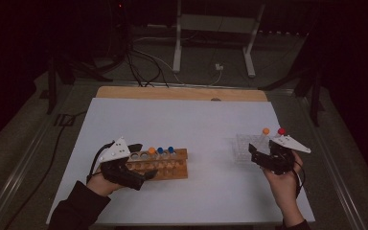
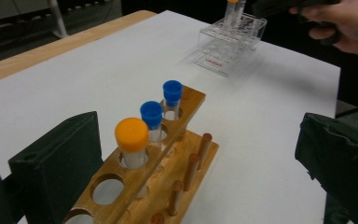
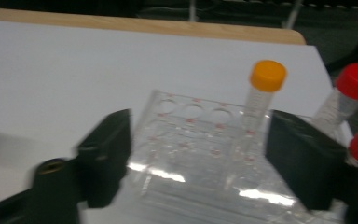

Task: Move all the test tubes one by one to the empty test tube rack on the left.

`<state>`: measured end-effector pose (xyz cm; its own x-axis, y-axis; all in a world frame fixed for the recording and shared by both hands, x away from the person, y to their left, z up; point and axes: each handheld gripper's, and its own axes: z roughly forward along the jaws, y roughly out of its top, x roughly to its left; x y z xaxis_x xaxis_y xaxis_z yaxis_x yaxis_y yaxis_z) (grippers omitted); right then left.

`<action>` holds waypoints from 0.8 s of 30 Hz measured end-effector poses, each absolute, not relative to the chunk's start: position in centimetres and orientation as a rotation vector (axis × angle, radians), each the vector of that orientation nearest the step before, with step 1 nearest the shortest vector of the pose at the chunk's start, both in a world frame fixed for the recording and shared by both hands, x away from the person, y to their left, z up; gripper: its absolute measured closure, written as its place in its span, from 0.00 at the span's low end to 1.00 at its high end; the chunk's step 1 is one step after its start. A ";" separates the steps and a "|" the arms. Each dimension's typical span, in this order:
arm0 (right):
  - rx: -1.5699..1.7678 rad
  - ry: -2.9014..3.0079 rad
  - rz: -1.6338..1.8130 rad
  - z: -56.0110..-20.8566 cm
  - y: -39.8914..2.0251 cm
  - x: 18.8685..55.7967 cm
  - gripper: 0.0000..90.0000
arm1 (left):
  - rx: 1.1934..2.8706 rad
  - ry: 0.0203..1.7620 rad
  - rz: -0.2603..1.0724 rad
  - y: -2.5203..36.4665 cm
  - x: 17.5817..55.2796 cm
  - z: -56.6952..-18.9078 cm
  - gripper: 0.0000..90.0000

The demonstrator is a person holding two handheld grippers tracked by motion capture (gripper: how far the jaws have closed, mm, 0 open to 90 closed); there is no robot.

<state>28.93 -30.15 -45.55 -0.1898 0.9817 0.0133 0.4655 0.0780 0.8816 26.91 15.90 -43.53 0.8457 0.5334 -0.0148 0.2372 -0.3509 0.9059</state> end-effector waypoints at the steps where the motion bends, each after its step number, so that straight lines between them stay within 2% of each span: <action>1: 1.453 1.720 1.040 -45.7 -30.2 29.2 0.34 | 1.943 0.572 0.344 15.9 26.9 -43.5 0.01; 3: 1.466 1.710 1.030 -45.9 -30.5 29.7 0.46 | 1.941 0.568 0.345 15.9 26.9 -43.5 0.01; 6: 1.501 1.685 0.990 -46.1 -30.8 30.4 0.54 | 1.939 0.566 0.349 15.8 26.9 -43.4 0.01; 24: 1.608 1.640 0.862 -46.8 -31.0 33.8 0.71 | 1.941 0.558 0.360 15.9 26.7 -43.3 0.01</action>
